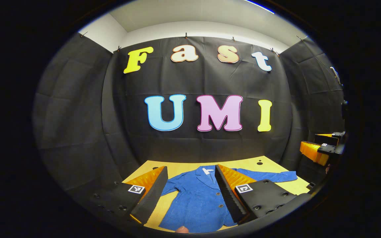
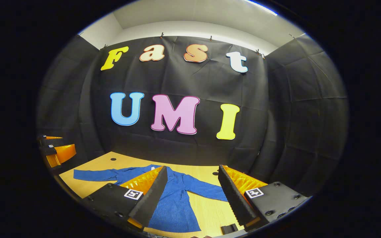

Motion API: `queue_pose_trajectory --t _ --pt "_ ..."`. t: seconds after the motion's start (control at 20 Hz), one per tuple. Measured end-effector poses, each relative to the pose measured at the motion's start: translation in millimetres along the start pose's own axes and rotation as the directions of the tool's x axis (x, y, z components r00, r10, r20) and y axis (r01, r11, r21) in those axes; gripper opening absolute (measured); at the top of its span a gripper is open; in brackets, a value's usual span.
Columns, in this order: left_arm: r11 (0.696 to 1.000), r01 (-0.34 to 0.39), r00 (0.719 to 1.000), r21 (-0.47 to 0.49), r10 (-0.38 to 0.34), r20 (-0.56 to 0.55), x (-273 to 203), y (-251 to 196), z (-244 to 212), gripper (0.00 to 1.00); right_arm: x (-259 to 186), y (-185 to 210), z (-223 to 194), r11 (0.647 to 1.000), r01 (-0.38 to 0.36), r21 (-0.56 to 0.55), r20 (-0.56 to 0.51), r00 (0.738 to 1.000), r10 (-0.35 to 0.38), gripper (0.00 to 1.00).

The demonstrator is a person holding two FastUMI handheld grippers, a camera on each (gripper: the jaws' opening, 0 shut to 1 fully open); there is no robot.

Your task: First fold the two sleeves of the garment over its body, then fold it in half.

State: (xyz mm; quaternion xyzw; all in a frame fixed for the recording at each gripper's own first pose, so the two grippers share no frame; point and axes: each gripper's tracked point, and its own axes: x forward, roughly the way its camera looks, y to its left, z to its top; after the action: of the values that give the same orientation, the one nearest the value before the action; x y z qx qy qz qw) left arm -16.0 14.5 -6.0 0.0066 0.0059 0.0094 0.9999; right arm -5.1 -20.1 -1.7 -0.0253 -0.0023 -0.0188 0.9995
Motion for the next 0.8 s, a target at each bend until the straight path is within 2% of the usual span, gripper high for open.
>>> queue_pose_trajectory --t 0.05,0.5,0.8 --pt "1.000 -0.001 1.000 0.000 0.001 -0.002 0 1 -1 0.80 0 1 -1 1.000 -0.002 0.002 -0.003 1.000 0.002 0.96" --pt "0.999 -0.040 0.999 -0.018 0.040 -0.014 -4 16 -10 0.82 0 14 -9 1.000 -0.021 -0.010 -0.023 1.000 0.021 0.96" --pt "0.999 -0.031 1.000 -0.014 0.031 0.006 -1 15 -4 0.82 5 17 -5 1.000 -0.021 -0.014 -0.016 1.000 0.020 0.96"
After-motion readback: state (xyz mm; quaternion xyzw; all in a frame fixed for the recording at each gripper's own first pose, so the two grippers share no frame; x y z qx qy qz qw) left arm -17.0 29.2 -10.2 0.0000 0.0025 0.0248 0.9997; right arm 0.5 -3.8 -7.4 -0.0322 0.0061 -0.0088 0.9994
